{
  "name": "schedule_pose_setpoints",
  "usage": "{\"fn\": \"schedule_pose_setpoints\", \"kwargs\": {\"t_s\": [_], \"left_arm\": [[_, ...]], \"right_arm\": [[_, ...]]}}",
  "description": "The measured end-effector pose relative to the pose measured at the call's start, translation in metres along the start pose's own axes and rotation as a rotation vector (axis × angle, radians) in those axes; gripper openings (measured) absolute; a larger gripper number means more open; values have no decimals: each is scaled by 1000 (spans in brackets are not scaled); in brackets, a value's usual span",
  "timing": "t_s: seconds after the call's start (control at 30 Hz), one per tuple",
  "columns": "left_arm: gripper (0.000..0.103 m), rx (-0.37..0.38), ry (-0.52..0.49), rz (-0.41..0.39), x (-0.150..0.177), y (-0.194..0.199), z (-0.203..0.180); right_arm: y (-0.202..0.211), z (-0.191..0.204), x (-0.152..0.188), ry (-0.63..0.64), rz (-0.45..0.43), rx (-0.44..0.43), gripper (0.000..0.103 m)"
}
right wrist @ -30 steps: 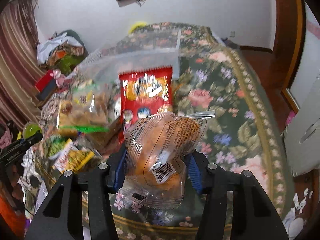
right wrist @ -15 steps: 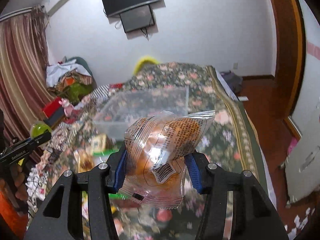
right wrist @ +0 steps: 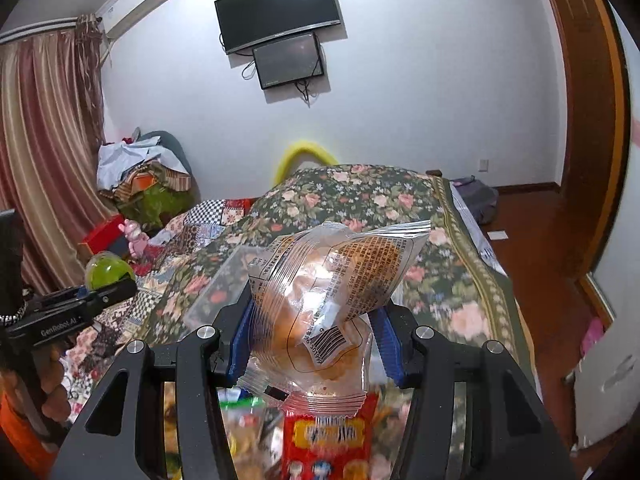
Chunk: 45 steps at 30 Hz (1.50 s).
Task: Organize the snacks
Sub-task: 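Carry the pastry and jelly into the clear box and open both tools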
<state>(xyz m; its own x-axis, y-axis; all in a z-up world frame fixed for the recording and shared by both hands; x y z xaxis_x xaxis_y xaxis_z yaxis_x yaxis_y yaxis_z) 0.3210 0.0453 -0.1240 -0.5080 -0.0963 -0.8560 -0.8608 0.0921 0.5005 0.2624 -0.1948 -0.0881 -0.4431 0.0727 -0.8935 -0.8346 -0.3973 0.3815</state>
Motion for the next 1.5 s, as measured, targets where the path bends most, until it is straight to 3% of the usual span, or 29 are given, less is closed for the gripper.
{"fn": "schedule_pose_setpoints", "kwargs": {"t_s": [0.23,0.47,0.87,1.07,1.2,1.37,1.5], "left_arm": [[42,6,-10,33,-3,-41,-9],[42,13,-16,125,14,-93,-19],[42,-16,-70,234,45,-136,-27],[43,-42,-87,271,53,-141,-27],[43,-15,-39,308,59,-137,-22],[46,-16,-67,240,44,-111,-21],[62,-6,-92,161,26,-78,-21]], "right_arm": [[-36,-1,9,21,59,-1,49],[-72,-11,30,37,158,2,49],[-105,-17,65,75,307,9,50],[-107,-18,68,91,327,24,53],[-103,-17,69,87,336,3,64],[-86,-12,57,117,286,16,69],[-68,-7,46,116,241,4,73]]}}
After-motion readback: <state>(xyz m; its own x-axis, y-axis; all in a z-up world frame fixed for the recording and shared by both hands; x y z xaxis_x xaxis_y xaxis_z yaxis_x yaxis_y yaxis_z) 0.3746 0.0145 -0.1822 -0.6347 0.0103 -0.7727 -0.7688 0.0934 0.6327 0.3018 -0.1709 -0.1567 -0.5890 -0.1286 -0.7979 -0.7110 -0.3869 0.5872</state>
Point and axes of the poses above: each gripper's, at about its wrist camera, not at the fingertips, and y roughly against the way its jaws point, z to its left, x to its underside, the point moved 10 cm from there along -y, roughly the way its jaws point, and after that the axes turned 8 degrees about -z, right-handed, at the moved point
